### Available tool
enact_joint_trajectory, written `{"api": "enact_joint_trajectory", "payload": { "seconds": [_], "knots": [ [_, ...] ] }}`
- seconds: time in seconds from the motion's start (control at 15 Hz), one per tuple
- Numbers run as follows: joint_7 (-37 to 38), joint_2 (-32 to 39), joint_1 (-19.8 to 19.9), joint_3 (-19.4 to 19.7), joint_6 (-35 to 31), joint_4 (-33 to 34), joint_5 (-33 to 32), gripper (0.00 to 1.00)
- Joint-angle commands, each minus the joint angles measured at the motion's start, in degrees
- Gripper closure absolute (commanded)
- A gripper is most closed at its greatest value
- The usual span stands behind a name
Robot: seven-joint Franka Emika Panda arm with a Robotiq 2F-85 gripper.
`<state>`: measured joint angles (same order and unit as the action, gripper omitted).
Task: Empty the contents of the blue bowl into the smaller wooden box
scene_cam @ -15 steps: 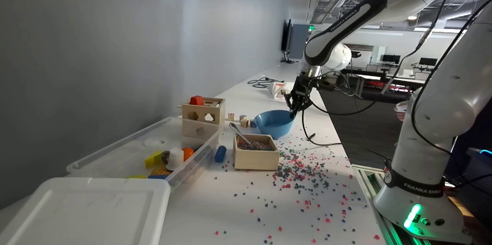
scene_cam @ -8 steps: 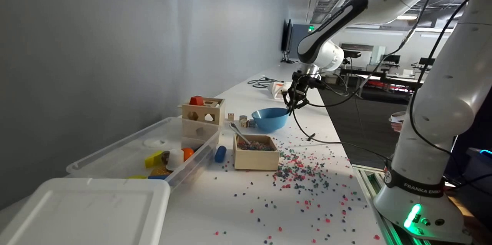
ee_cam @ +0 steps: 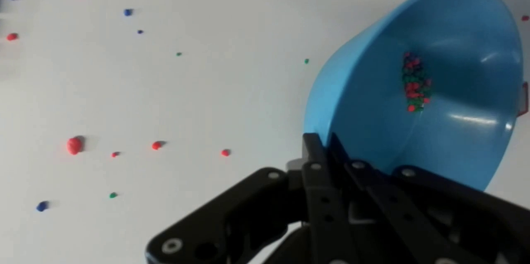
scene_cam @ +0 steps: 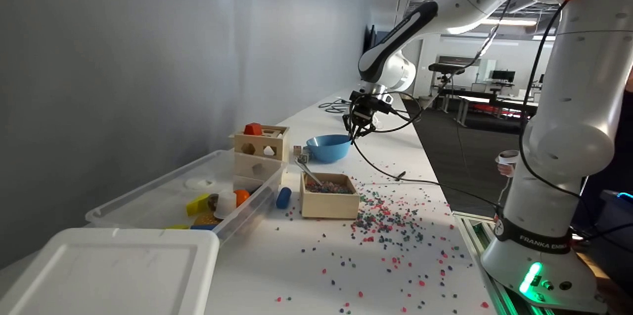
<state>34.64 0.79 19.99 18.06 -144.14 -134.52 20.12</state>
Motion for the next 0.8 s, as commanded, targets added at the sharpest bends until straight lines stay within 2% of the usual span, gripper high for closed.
{"api": "enact_joint_trajectory", "payload": {
  "seconds": [0.0,0.4,0.53,0.73],
  "knots": [
    [4.26,5.82,-1.19,-0.06,0.11,6.68,-0.23,0.99],
    [10.91,12.34,-4.76,-0.17,0.56,14.98,-4.57,0.99],
    [12.98,13.7,-5.93,0.19,0.09,16.06,-6.8,0.99],
    [17.53,13.44,-7.81,1.91,-2.15,14.15,-14.08,0.99]
  ]
}}
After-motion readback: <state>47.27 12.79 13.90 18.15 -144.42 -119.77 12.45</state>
